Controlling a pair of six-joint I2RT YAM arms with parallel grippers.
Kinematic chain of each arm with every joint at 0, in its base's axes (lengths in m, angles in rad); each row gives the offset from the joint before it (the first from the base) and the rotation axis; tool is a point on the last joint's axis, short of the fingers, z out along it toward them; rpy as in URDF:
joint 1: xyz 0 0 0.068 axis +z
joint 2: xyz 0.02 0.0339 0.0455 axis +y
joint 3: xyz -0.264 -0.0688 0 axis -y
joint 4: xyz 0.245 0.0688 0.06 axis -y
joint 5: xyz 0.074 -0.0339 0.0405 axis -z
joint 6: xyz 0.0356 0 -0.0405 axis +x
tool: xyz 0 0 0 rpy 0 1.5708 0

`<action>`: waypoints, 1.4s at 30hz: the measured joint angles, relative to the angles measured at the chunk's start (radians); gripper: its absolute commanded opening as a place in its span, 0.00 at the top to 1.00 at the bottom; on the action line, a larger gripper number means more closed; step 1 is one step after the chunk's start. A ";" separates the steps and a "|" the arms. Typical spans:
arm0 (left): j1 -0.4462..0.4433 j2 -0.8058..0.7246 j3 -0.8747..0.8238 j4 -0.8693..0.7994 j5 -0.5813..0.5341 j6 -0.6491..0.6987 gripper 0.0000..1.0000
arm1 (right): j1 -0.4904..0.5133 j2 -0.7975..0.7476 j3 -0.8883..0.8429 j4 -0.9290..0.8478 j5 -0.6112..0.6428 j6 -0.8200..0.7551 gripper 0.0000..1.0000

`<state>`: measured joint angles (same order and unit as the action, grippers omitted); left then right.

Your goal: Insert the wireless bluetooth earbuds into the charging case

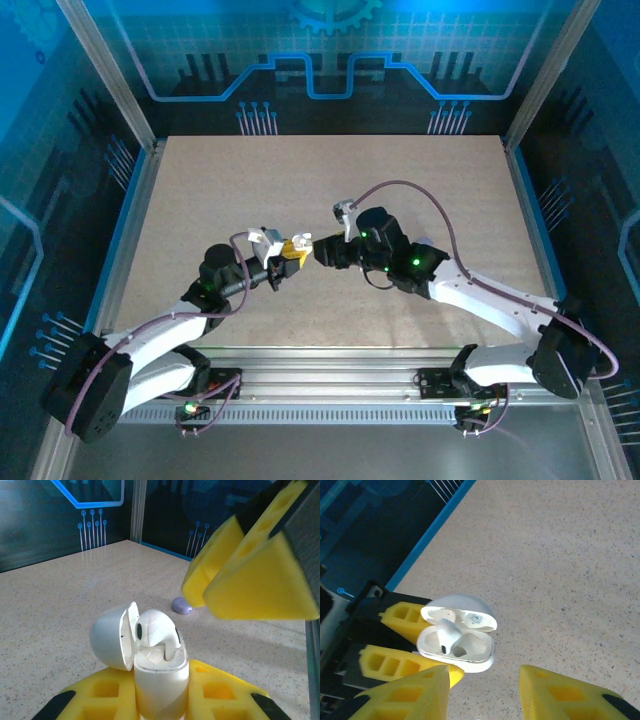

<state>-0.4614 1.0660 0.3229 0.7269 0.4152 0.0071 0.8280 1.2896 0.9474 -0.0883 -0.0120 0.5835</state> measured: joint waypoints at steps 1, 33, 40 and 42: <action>0.000 -0.001 0.000 0.000 0.000 0.000 0.89 | 0.000 0.008 0.003 -0.002 0.001 0.000 0.59; 0.000 -0.009 0.000 -0.014 -0.006 0.000 0.89 | -0.018 0.091 0.059 0.022 -0.052 -0.020 0.60; 0.000 -0.016 0.000 -0.015 -0.007 0.000 0.89 | -0.019 0.089 0.062 0.019 -0.050 -0.026 0.59; 0.000 -0.016 0.000 -0.016 -0.007 0.000 0.89 | -0.019 0.073 0.062 0.001 -0.045 -0.027 0.59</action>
<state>-0.4614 1.0496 0.3229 0.7113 0.4080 0.0074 0.8085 1.3624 1.0096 -0.0875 -0.0566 0.5568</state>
